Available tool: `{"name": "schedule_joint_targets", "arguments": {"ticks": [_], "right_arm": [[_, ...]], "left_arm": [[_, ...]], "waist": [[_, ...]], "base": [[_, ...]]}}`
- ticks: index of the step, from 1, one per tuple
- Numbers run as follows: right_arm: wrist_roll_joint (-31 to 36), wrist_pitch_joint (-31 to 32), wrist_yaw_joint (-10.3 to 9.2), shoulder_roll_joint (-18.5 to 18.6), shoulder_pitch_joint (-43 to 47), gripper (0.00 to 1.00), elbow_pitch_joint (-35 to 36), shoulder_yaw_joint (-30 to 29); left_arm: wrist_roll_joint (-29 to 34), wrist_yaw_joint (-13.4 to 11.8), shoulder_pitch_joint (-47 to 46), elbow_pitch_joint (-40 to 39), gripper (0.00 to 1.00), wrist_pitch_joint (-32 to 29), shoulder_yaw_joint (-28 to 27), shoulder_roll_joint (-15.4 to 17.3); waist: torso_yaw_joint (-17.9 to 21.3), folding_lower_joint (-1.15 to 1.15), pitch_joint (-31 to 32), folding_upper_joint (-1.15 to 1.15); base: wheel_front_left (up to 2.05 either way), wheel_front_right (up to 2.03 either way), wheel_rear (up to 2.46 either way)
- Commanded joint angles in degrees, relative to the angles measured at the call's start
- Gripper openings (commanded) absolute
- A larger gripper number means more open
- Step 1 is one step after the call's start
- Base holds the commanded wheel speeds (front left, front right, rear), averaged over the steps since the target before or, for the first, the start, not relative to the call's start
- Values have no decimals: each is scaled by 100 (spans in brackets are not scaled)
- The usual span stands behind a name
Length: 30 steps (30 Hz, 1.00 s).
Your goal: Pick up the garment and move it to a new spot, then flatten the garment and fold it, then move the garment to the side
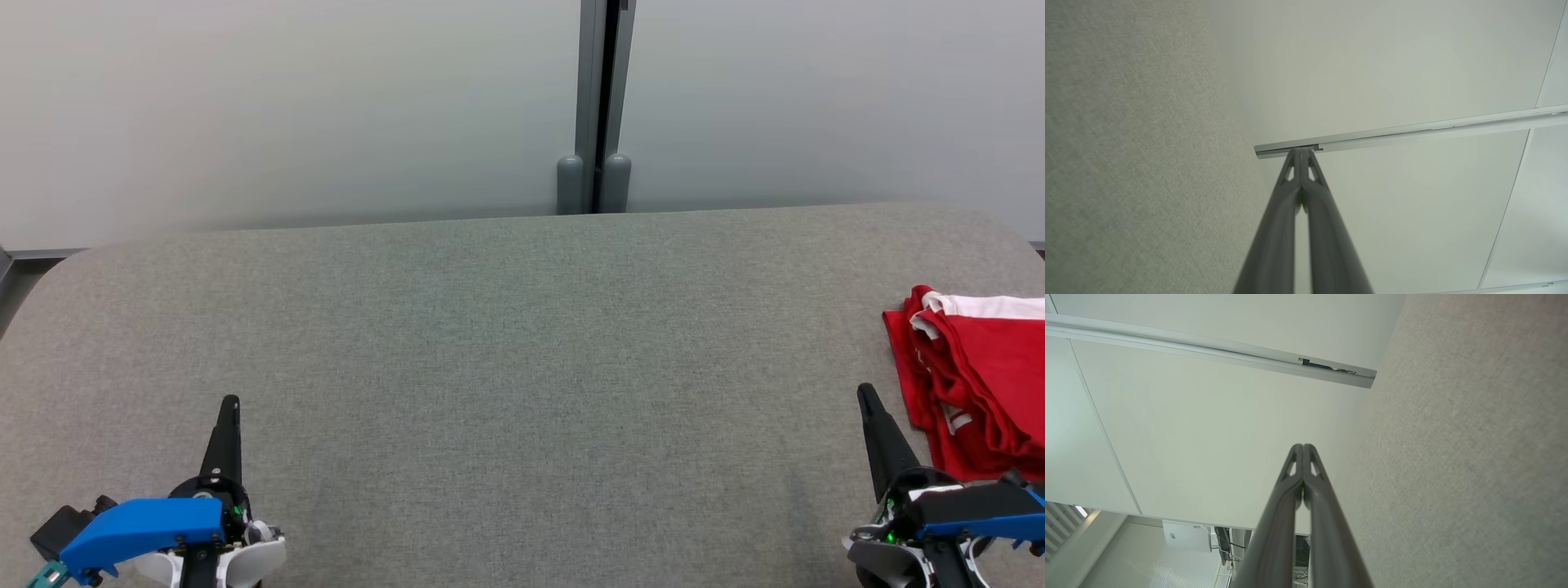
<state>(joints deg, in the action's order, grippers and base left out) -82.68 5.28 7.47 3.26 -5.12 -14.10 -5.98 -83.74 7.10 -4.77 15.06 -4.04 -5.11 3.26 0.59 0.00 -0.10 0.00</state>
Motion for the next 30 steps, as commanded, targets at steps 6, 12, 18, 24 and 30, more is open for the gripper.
{"name": "schedule_joint_targets", "arguments": {"ticks": [6,12,18,24,30], "right_arm": [[-330,52,4,-24,-108,0,22,-32],[-572,87,4,-33,-115,0,19,-46],[-810,110,4,-40,-134,0,16,-57],[-992,139,4,-46,-150,0,12,-68],[-979,138,4,-45,-149,0,12,-67]], "left_arm": [[-279,54,-124,-62,0,-99,-79,-15],[-505,59,-153,-83,0,-158,-105,-27],[-710,63,-159,-101,0,-224,-129,-37],[-877,61,-181,-117,0,-274,-159,-47],[-871,48,-176,-115,0,-272,-157,-46]], "waist": [[-15,0,-2,0],[-30,0,-4,0],[-46,0,-6,0],[-59,0,-7,0],[-59,0,-7,0]], "base": [[0,0,0],[0,0,0],[0,0,0],[0,0,0],[0,0,0]]}}
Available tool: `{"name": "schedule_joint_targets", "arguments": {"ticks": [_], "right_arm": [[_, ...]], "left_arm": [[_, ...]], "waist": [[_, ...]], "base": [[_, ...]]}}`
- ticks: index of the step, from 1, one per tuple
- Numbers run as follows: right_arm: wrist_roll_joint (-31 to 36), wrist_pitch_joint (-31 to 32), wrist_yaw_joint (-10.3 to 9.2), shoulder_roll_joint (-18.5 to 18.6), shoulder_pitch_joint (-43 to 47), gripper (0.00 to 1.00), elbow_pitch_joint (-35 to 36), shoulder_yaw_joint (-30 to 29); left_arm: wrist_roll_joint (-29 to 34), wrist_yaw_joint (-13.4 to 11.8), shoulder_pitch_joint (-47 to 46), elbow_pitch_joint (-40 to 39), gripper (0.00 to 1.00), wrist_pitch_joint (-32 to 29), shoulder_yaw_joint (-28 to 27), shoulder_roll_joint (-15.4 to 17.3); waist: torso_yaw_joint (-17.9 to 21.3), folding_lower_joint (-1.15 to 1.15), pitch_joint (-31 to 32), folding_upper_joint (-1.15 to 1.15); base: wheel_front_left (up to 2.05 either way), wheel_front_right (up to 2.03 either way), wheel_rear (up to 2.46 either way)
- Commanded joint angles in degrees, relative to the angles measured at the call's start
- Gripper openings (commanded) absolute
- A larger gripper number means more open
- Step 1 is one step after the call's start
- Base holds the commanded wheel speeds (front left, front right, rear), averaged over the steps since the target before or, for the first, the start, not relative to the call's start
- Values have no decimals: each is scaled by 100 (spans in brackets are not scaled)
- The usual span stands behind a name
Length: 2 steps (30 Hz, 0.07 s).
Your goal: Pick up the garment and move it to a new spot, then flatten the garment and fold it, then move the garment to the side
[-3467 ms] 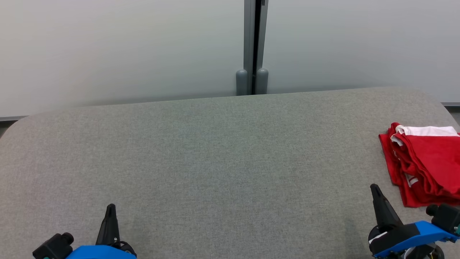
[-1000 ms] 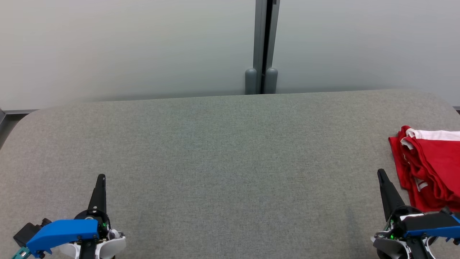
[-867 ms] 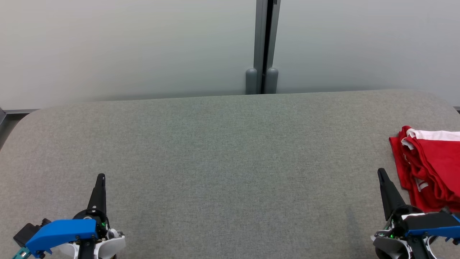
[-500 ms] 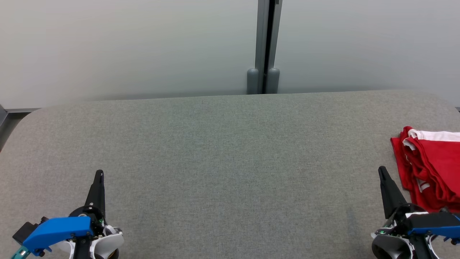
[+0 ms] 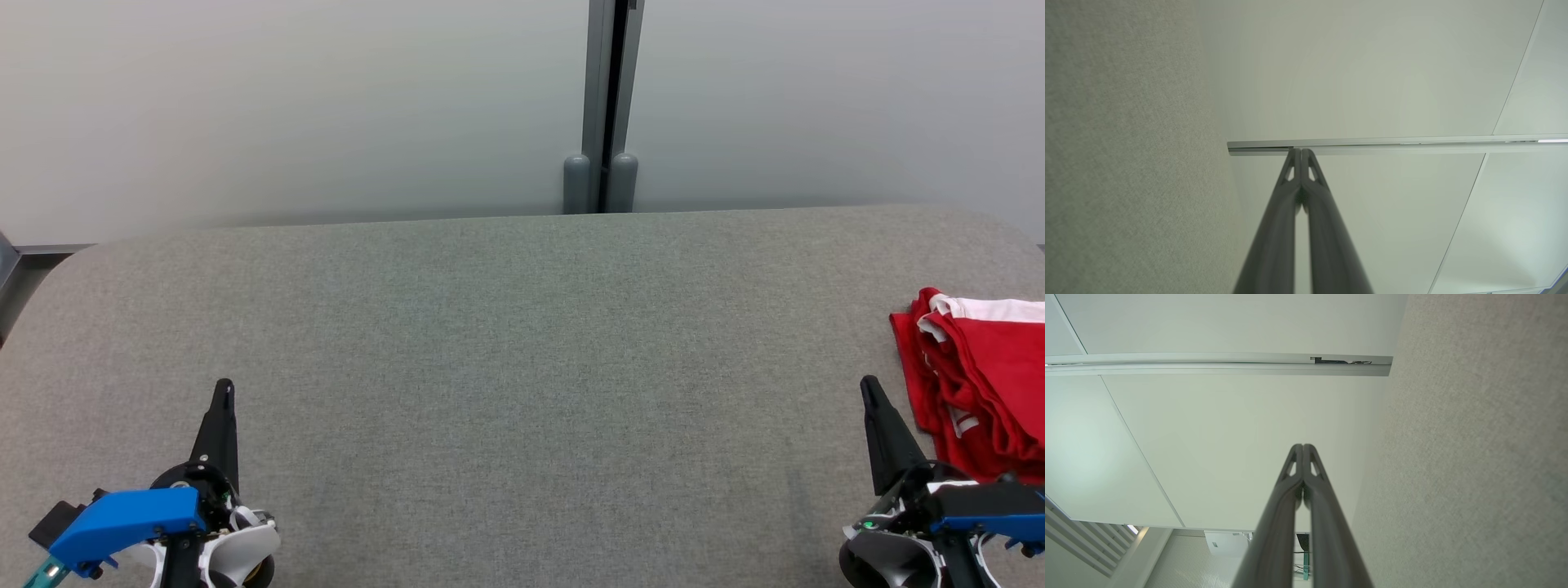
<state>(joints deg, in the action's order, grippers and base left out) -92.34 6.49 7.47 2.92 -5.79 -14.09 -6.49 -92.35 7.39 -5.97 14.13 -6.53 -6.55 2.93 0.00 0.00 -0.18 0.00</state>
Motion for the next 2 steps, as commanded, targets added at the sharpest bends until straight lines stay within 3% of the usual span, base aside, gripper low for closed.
{"name": "schedule_joint_targets", "arguments": {"ticks": [1,2], "right_arm": [[-13,17,4,-11,-82,0,11,-16],[-13,18,4,-11,-82,0,11,-15]], "left_arm": [[-11,20,-56,-22,0,-22,-13,-13],[-11,20,-56,-23,0,-22,-12,-13]], "waist": [[0,0,0,0],[0,0,0,0]], "base": [[0,0,0],[0,0,0]]}}
